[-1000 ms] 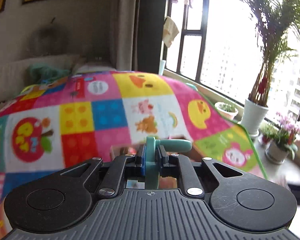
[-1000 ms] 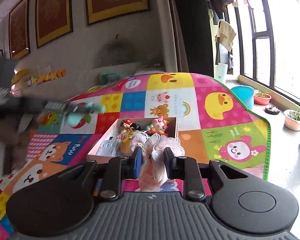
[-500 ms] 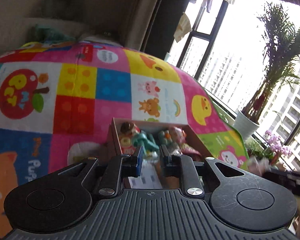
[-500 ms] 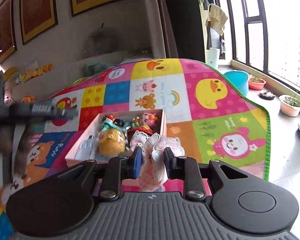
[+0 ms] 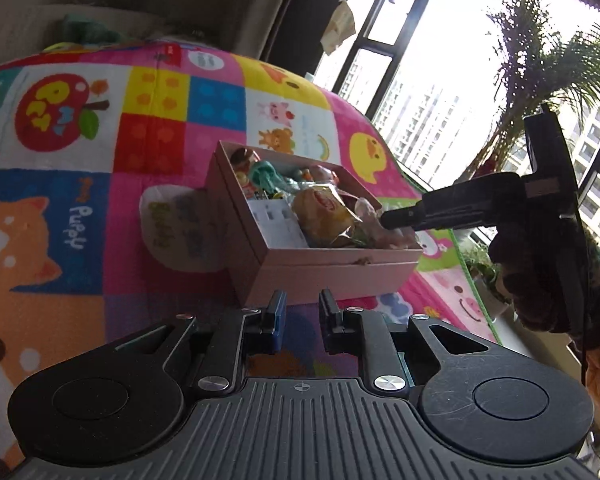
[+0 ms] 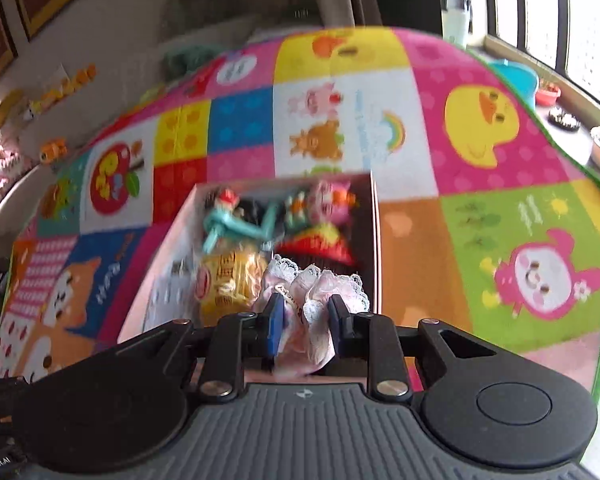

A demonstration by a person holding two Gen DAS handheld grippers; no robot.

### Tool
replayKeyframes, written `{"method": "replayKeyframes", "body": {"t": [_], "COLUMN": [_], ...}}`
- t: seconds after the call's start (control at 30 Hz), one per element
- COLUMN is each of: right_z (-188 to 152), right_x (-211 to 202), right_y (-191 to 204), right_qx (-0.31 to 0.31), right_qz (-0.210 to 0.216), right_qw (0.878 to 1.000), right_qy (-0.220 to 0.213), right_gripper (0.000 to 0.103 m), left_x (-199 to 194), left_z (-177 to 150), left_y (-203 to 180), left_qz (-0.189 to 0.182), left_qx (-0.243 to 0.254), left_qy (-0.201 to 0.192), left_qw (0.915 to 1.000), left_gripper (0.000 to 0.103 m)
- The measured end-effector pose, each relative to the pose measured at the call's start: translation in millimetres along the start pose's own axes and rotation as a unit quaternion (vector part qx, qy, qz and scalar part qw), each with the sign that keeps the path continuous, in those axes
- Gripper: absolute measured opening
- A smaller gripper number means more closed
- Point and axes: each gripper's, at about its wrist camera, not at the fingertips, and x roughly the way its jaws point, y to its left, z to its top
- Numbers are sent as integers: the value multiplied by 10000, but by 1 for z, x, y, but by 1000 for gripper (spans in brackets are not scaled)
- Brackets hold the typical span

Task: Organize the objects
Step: 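Drop the pacifier into the box with the left gripper while the right gripper carries the lace cloth there, then release the lace cloth into the pink box with the right gripper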

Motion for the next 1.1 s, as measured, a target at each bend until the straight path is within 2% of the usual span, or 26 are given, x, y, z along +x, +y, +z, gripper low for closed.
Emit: {"method": "replayKeyframes", "body": {"t": [0.13,0.2,0.23,0.3,0.33,0.4,0.47,0.5,0.6,0.63,0.7,0.8,0.93,1.0,1.1], "right_z": [-9,-9,-8,-1,3,11,19,21,20,18,9,1,-4,-7,-15], "right_x": [22,30,27,11,0,-18,-26,-25,-6,3,25,39,16,-9,-36], "right_y": [1,3,3,3,5,9,12,13,14,14,13,0,-3,-1,-1], "right_qx": [69,-4,19,87,42,-70,-24,60,354,414,497,864,734,391,-63], "right_qz": [-167,-396,-379,-326,-323,-381,-224,-97,248,236,-52,-60,86,5,-260], "right_qw": [9994,9982,9981,9989,9994,9991,9994,9997,9988,9982,9972,9936,9965,9992,9980], "right_qy": [289,449,495,337,124,-191,-281,-223,223,359,563,723,398,-39,-580], "right_gripper": [23,27,29,51,52,52,48,40,38,38,38,38,38,39,42], "left_x": [8,6,3,2,2,4,4,4,4,4,4,2,9,20,54], "left_z": [-5,-7,-9,-11,-11,-10,-8,-8,-7,-7,-7,-3,15,29,50], "left_y": [-1,1,3,11,16,22,22,20,11,9,7,7,3,1,3], "left_qz": [29,4,14,124,212,353,363,322,256,269,325,434,575,681,959], "left_qx": [-67,-77,-100,-179,-252,-399,-458,-447,-349,-310,-263,-254,-235,-209,-166], "left_qy": [102,107,94,107,132,166,157,139,153,169,185,150,42,-19,174], "left_qw": [9999,9999,9999,9997,9994,9984,9982,9984,9989,9990,9990,9986,9981,9975,9951], "left_gripper": [19,20,20,20,19,19,19,19,19,19,19,19,19,19,20]}}
